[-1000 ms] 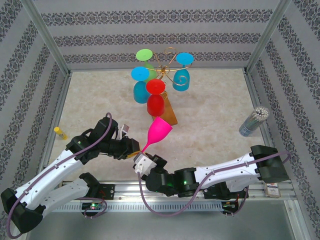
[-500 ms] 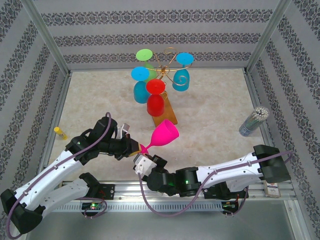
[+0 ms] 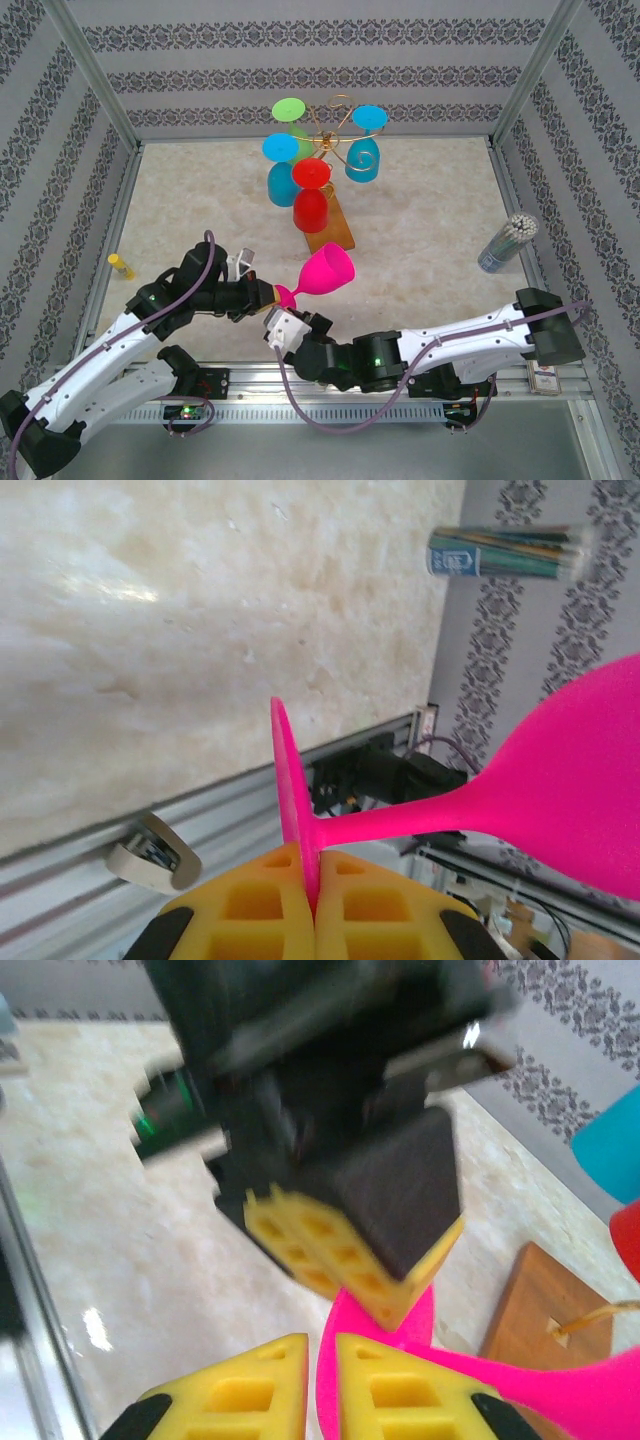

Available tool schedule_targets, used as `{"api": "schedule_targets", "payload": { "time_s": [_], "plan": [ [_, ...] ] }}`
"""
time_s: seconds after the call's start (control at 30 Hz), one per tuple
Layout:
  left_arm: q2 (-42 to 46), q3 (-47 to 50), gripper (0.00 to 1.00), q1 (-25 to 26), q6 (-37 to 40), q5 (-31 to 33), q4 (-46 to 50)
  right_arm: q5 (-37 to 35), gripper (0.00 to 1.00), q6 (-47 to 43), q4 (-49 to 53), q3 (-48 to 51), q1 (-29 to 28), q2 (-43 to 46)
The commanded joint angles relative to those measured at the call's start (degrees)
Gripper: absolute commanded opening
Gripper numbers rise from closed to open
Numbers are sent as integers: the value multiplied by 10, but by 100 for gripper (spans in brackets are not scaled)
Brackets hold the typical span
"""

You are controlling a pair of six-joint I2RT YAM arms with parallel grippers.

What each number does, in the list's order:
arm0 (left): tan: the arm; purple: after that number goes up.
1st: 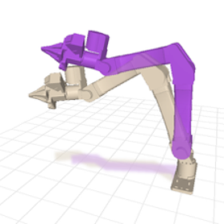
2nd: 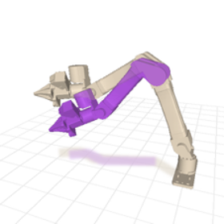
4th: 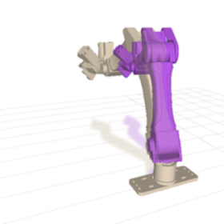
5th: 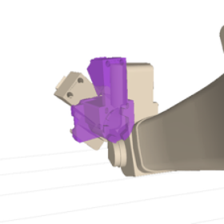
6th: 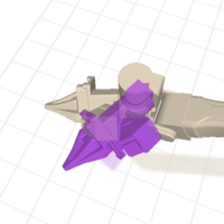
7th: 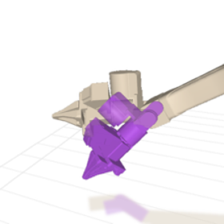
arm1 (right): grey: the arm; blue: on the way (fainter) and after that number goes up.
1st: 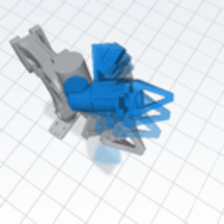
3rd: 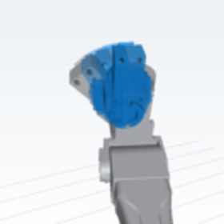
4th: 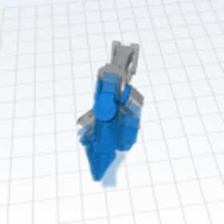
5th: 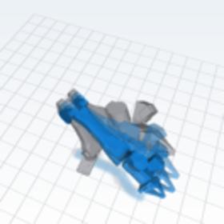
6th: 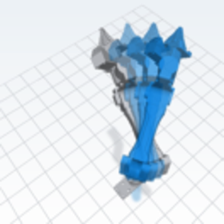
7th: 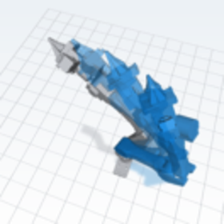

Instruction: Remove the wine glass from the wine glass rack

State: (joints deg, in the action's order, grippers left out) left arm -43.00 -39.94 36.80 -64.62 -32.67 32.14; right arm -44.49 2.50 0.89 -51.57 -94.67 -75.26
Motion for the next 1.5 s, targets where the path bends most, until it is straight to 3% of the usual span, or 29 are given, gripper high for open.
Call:
{"api": "schedule_targets", "payload": {
  "time_s": [0.0, 0.67, 0.93, 1.17, 1.47],
  "plan": [
    [4, 4, 0, 6, 28, 37, -26, 31, 17, 36, 8, -32, 3, 45],
    [2, 85, 0, 6, 57, 50, -174, 166, 25, 191, 223, -129, 93, 151],
    [18, 127, 0, 6, 45, 51, -240, 308, 31, 242, 272, -153, 209, 195],
    [37, 163, 0, 6, 38, 45, -308, 388, 46, 262, 322, -168, 296, 191],
    [37, 205, 0, 6, 15, 36, -411, 439, 50, 256, 340, -184, 327, 154]
  ]
}}
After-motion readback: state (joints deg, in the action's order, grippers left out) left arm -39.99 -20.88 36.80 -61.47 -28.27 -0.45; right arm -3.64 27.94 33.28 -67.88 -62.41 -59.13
